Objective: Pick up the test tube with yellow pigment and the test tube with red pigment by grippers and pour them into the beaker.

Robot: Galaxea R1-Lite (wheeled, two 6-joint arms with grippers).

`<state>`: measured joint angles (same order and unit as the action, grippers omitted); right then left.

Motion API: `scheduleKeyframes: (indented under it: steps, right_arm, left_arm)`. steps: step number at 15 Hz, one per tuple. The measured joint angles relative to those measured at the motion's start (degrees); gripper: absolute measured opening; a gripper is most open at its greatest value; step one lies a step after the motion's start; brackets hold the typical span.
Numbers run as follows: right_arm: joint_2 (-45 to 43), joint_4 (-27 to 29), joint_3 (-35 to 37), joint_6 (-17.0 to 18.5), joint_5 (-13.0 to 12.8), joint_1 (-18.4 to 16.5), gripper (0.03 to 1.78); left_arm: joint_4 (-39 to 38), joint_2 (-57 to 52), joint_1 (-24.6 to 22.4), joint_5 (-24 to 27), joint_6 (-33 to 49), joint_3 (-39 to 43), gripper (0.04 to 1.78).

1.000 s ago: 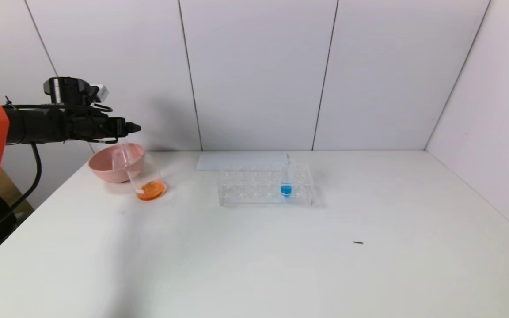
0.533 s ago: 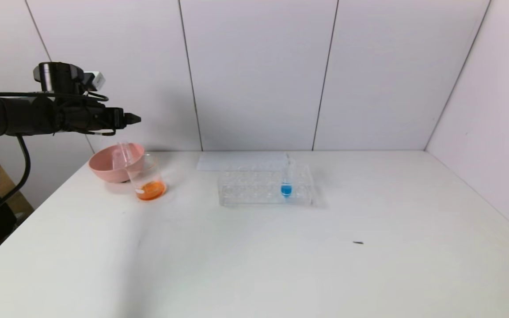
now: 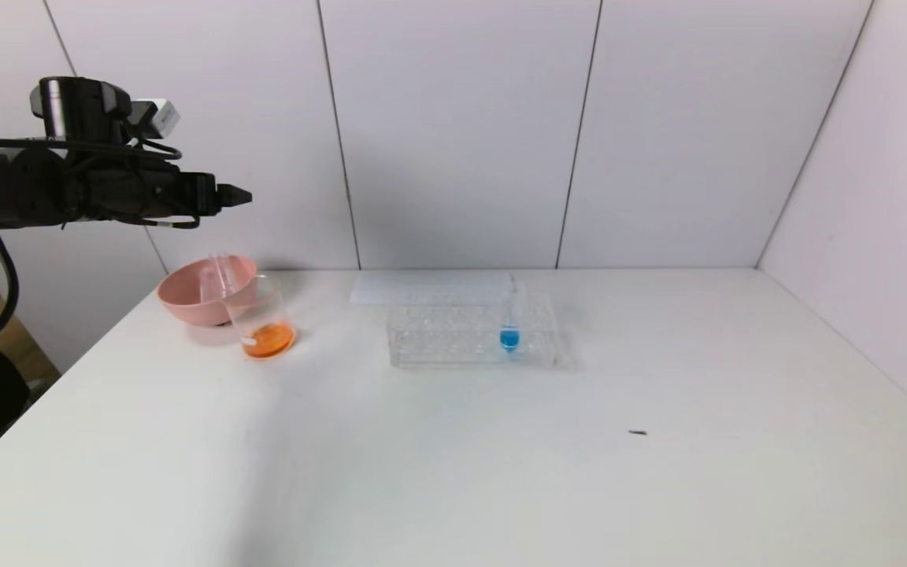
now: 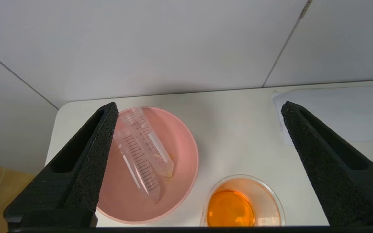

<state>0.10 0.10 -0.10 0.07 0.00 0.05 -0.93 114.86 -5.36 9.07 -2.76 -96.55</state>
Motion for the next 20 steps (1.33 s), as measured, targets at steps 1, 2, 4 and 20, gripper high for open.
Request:
scheduleKeyframes:
  steps: [1,2,4,20]
  right_arm:
    - [0.00,0.00,0.00,-0.02,0.00,0.00,1.70]
    - [0.00,0.00,0.00,-0.02,0.00,-0.02,1.70]
    - [0.00,0.00,0.00,0.00,0.00,0.00,1.70]
    - [0.00,0.00,0.00,0.00,0.00,-0.02,1.70]
  left_arm:
    - [0.00,-1.35,0.07,0.00,-0.02,1.32,1.76]
    - [0.00,-2.79,0.16,0.02,-0.09,2.73,1.76]
    - [-0.04,-5.35,0.51,0.00,-0.18,5.14,1.76]
    - [-6.29,-21.22,2.97,0.11,-0.51,21.80,1.76]
